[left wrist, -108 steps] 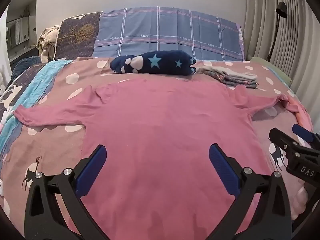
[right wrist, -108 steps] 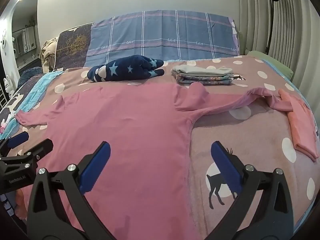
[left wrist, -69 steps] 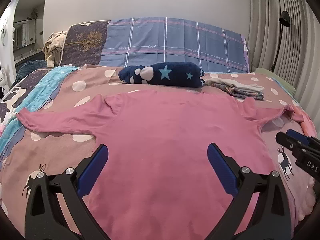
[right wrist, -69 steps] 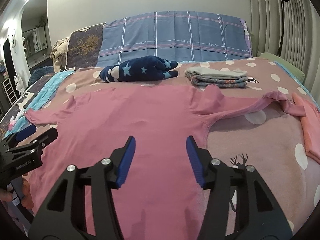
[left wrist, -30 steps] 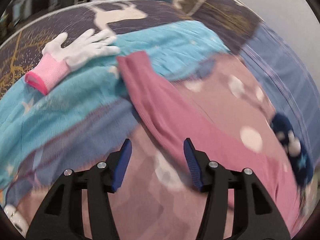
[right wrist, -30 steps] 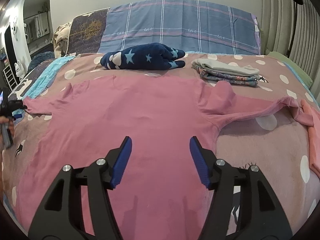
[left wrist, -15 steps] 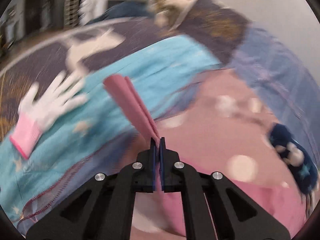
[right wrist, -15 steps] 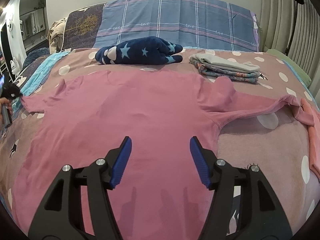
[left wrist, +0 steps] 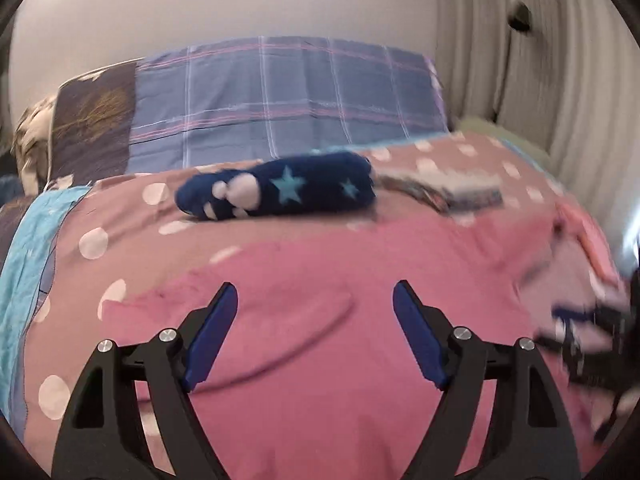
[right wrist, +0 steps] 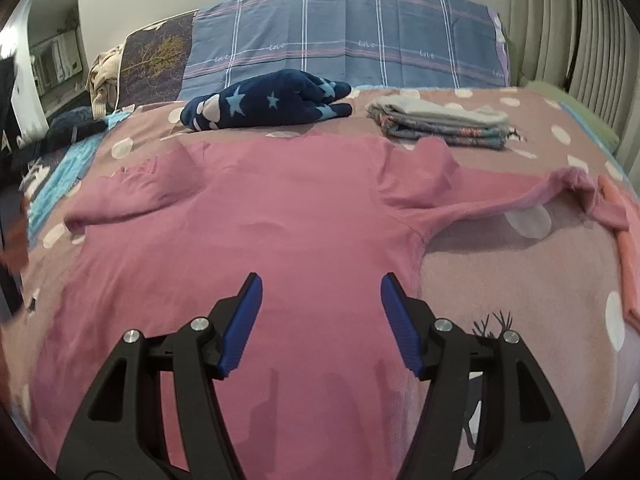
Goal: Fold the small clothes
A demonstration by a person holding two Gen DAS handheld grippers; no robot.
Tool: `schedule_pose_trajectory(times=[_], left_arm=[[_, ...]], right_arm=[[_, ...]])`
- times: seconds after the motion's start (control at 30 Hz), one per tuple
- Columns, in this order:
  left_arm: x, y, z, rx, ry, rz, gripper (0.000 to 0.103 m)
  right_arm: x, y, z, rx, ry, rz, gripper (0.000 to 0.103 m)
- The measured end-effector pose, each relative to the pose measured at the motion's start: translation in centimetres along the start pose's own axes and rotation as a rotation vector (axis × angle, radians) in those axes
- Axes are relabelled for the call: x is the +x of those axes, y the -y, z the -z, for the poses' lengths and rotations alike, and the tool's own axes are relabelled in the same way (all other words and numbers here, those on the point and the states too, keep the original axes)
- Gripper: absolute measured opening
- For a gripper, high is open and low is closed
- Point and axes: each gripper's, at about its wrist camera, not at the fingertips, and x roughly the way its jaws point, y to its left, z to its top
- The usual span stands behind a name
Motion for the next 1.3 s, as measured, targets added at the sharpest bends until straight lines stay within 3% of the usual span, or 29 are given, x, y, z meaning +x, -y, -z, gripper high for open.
schedule_pose_trajectory(times=[0.17, 0.2, 0.3, 0.37, 0.43, 0.57, 0.67, 0.7, 0.73, 0.8, 0.9, 1.0, 1.07, 1.17, 1.3], left_arm=[[-0.6, -4.1, 4.1, 0.019, -0.039, -0.194, 0.089], [-0.2, -5.5, 4.9, 0.009, -0.073, -0.252, 0.089], [0.6, -9.8, 7.1, -0.077, -0.164, -0.336, 0.089], [1.0, -12.7, 8.0, -0.188, -0.2, -0.327, 0.089], [0.9, -14.5, 8.4, -0.265, -0.197, -0.321, 0.089], [2.3, -16.5, 8.6, -0.345, -0.202, -0.333, 0.091], [3.4, -16.2, 8.7, -0.36, -0.226, -0.286, 0.091], [3.8, -15.8, 8.8, -0.352, -0.227, -0.273, 0.091], [4.1, -15.4, 8.7, -0.33, -0.23, -0.269, 0.093], [4.4, -14.7, 8.7, -0.292, -0.235, -0.291, 0.095], [4.7, -14.5, 8.9, -0.287, -0.243, -0.3, 0.095], [4.8, -14.6, 9.0, -0.29, -0.244, -0.3, 0.095], [4.8, -14.3, 9.0, -0.277, -0.241, -0.313, 0.095], [4.9, -13.7, 9.0, -0.246, -0.243, -0.325, 0.095], [5.3, -13.0, 8.9, -0.207, -0.255, -0.347, 0.095]], right_arm=[[1.5, -0.4, -1.5, -0.024, -0.04, -0.104, 0.059], [2.5, -0.8, -2.4, -0.021, -0.064, -0.166, 0.053], [5.2, -2.5, -4.4, -0.005, -0.132, -0.309, 0.052], [8.1, -4.7, -6.4, -0.02, -0.19, -0.405, 0.052], [10.6, -6.6, -8.1, -0.037, -0.215, -0.435, 0.054], [16.1, -9.8, -10.6, -0.035, -0.282, -0.416, 0.066], [18.8, -11.1, -11.1, 0.004, -0.319, -0.397, 0.072], [19.0, -11.4, -11.1, 0.0, -0.299, -0.386, 0.065], [18.6, -12.1, -11.4, -0.033, -0.256, -0.392, 0.012], [17.6, -12.4, -12.2, -0.03, -0.231, -0.468, 0.002], [12.9, -11.0, -14.4, 0.045, -0.103, -0.555, 0.002], [8.2, -8.2, -16.6, 0.082, 0.013, -0.53, 0.002], [6.8, -5.9, -17.4, 0.087, 0.043, -0.424, 0.002], [8.2, -2.4, -17.0, 0.139, -0.004, -0.28, 0.002], [12.3, 3.0, -13.5, 0.312, -0.15, -0.286, 0.008]])
